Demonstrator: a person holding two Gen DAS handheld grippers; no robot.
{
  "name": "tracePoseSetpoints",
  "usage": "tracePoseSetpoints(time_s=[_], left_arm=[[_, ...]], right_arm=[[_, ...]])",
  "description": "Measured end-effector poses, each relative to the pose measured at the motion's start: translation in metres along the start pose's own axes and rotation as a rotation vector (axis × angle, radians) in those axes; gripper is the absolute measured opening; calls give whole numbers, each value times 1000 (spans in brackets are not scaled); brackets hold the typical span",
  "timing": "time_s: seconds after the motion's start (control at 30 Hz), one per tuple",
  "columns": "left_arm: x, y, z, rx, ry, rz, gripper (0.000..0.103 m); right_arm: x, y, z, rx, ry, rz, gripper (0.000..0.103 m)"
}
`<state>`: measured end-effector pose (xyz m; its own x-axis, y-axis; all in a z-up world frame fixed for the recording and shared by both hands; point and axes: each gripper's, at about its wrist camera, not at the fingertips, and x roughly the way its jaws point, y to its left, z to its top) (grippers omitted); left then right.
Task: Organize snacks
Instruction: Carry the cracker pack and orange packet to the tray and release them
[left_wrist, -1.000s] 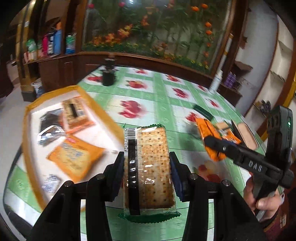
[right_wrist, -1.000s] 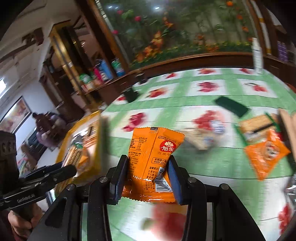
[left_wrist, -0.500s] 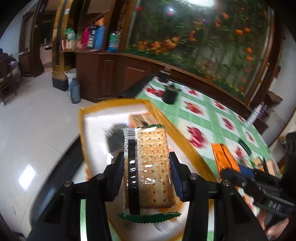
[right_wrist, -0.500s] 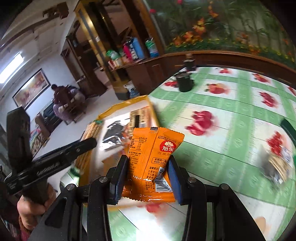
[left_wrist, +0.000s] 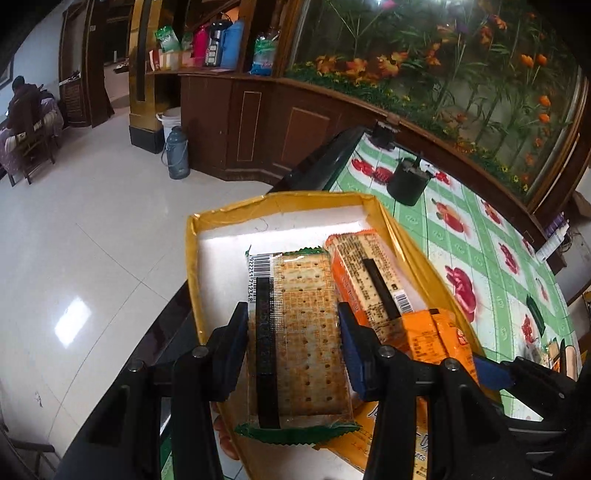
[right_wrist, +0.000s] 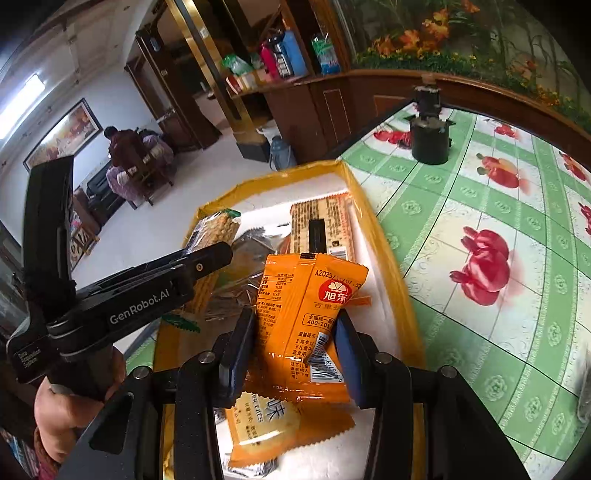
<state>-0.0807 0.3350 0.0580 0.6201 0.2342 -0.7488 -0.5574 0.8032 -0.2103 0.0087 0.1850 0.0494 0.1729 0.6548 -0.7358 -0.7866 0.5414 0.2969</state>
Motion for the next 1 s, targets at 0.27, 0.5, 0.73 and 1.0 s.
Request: tracePoseSetpoints(time_s=[0.27,0.5,0.73,1.0], left_arm=[[8,1,-3,-9,8,-4,46],[1,1,-7,-14,6,-22,58],[-19,-9,-14,-4,-19,-33,59],[-55,-44,-36,30,-58,-102,60]], right_arm=[[10,0,-2,-18,11,-34,50],[7,0,-5,-1,6,-37,57],[-20,-15,-12,58,-44,3,57],[-78,-64,-41,139,-132,30,57]])
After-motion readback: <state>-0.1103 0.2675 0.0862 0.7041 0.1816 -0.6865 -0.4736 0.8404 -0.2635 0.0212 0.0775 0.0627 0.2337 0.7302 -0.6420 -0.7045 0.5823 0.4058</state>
